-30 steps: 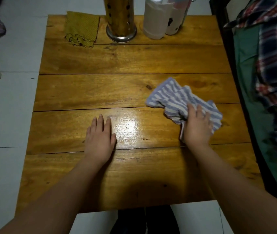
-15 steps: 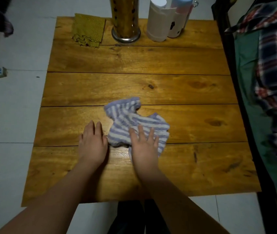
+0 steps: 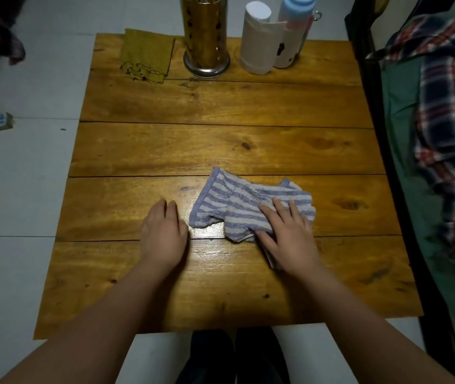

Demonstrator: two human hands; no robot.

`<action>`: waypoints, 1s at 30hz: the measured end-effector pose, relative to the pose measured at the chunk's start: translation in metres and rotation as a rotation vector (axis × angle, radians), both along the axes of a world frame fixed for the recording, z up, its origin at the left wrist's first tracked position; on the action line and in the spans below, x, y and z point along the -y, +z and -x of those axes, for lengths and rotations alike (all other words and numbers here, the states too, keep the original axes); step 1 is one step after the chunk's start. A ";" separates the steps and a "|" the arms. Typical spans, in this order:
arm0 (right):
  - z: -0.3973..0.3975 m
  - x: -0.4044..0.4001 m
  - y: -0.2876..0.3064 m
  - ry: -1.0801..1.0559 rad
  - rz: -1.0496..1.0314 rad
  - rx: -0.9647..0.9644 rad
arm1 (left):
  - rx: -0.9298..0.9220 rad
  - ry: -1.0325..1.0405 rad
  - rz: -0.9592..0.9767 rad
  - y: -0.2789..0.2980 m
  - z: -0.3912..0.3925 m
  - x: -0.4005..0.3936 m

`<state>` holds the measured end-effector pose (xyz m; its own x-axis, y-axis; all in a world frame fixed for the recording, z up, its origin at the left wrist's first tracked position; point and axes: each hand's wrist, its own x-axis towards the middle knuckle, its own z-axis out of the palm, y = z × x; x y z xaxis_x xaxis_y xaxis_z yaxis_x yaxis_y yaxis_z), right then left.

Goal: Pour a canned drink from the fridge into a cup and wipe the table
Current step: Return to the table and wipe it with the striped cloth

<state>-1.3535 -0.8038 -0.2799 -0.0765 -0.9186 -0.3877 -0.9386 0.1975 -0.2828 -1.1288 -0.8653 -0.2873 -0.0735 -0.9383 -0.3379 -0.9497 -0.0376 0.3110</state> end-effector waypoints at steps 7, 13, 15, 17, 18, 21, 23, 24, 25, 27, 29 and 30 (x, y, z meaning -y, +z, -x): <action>0.022 -0.003 0.003 -0.365 0.277 0.063 | -0.230 0.097 -0.002 0.006 0.036 0.016; 0.030 -0.004 0.005 -0.574 0.183 0.053 | -0.289 0.257 -0.100 0.002 0.062 0.022; 0.030 -0.004 0.003 -0.637 0.144 0.104 | -0.283 0.270 -0.127 -0.003 0.067 0.022; 0.031 -0.002 -0.001 -0.681 0.110 0.173 | -0.278 0.264 -0.156 -0.004 0.072 0.022; 0.031 0.000 -0.003 -0.690 0.101 0.199 | -0.268 0.256 -0.172 -0.004 0.074 0.022; 0.034 0.007 -0.006 -0.668 0.113 0.231 | -0.205 0.222 -0.197 -0.004 0.082 0.022; 0.037 0.013 -0.007 -0.634 0.129 0.243 | -0.222 0.222 -0.182 -0.004 0.086 0.023; 0.039 0.015 -0.007 -0.621 0.134 0.249 | -0.241 0.227 -0.174 -0.004 0.087 0.023; 0.041 0.019 -0.007 -0.610 0.141 0.254 | -0.259 0.231 -0.166 -0.005 0.088 0.024; 0.043 0.025 -0.007 -0.577 0.156 0.266 | -0.281 0.242 -0.151 -0.007 0.089 0.027; 0.045 0.032 -0.007 -0.538 0.167 0.279 | -0.288 0.262 -0.132 -0.009 0.090 0.031; 0.046 0.036 -0.007 -0.522 0.170 0.283 | -0.293 0.276 -0.122 -0.009 0.091 0.033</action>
<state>-1.3998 -0.8395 -0.2869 -0.4479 -0.8386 -0.3102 -0.6145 0.5407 -0.5745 -1.2195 -0.8983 -0.2965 0.0652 -0.8905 -0.4503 -0.7706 -0.3316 0.5442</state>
